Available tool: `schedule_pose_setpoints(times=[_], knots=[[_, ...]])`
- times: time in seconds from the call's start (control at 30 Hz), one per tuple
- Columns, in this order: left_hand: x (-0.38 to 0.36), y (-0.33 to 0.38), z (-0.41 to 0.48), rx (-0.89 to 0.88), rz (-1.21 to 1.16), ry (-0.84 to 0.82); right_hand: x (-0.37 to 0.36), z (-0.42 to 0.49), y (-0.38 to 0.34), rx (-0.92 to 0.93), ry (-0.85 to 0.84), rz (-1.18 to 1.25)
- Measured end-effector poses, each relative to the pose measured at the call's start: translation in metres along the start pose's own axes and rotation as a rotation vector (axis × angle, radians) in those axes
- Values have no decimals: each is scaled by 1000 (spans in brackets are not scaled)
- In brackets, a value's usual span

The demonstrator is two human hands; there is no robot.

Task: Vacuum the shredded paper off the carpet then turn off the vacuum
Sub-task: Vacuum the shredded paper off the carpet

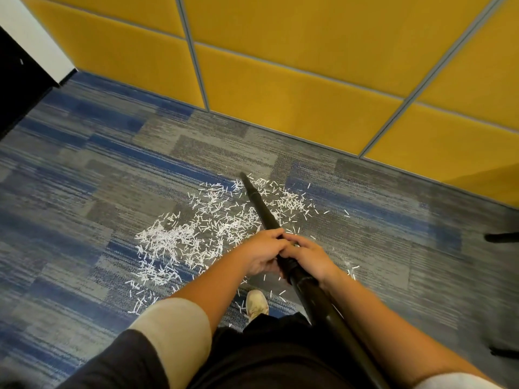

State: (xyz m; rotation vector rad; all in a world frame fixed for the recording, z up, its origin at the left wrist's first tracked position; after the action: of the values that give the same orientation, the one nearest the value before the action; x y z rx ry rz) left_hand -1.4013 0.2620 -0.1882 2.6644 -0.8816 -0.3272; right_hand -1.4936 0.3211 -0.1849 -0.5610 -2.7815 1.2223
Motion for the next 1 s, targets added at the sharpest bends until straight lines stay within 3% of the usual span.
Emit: schedule_pose_setpoints(times=[0.33, 1.0], knots=[[-14, 5, -4, -3, 22, -42, 11, -7, 1, 11, 49, 42], [42, -19, -12, -18, -211, 87, -47, 9, -10, -25, -157, -133]])
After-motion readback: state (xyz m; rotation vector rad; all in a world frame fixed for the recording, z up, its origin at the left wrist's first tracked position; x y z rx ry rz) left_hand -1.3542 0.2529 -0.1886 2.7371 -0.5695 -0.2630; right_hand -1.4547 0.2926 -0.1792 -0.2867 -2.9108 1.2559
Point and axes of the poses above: each hand's wrist, its own z-axis towards the middle knuckle, its own x-axis out of the back of the hand, y = z × x, the point moved 1 cm from there along z, towards the middle knuckle, and after that the axes turned 10 degrees about x, right-handed, at the moved point
